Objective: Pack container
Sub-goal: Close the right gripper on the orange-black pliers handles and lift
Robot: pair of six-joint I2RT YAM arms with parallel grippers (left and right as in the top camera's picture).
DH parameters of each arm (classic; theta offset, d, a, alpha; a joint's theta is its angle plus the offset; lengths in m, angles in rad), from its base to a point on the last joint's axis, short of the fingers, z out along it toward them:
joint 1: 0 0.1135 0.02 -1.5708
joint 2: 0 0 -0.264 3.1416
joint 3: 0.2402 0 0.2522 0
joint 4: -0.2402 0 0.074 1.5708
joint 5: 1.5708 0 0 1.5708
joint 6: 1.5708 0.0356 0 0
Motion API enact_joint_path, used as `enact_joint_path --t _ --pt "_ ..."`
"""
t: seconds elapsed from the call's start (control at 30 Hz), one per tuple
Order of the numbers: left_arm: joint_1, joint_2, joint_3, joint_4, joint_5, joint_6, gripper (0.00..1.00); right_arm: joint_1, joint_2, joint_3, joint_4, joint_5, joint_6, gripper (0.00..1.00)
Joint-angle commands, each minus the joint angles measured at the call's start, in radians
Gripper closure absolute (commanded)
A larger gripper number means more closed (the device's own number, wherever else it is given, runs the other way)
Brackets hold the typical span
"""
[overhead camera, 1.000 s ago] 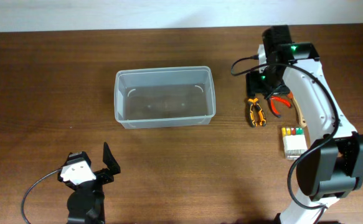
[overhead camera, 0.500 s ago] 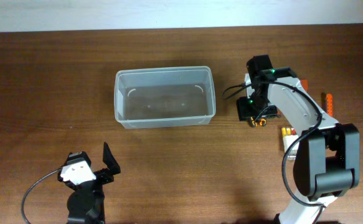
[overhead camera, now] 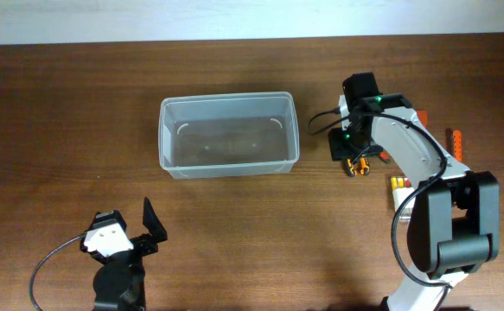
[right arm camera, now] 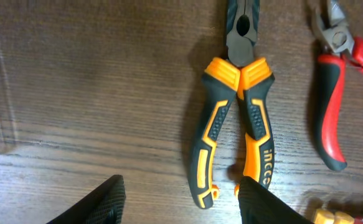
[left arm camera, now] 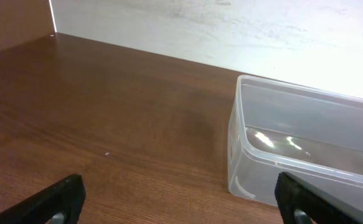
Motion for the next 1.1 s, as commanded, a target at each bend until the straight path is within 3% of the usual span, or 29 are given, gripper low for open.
enact_joint_path --t 0.0,0.53,0.63,1.07 --pt "-0.003 -0.005 -0.003 -0.002 -0.003 0.009 0.01 0.003 0.004 -0.011 0.005 0.018 -0.034 0.41" --pt "-0.003 -0.005 -0.003 -0.002 -0.003 0.009 0.01 -0.014 0.134 -0.011 -0.008 0.052 0.004 0.43" --pt "-0.003 -0.005 -0.003 -0.002 -0.003 0.009 0.01 -0.042 0.153 -0.011 -0.018 0.051 0.032 0.48" --pt "-0.003 -0.005 -0.003 -0.002 -0.003 0.009 0.01 -0.080 0.153 -0.011 -0.025 0.015 0.019 0.47"
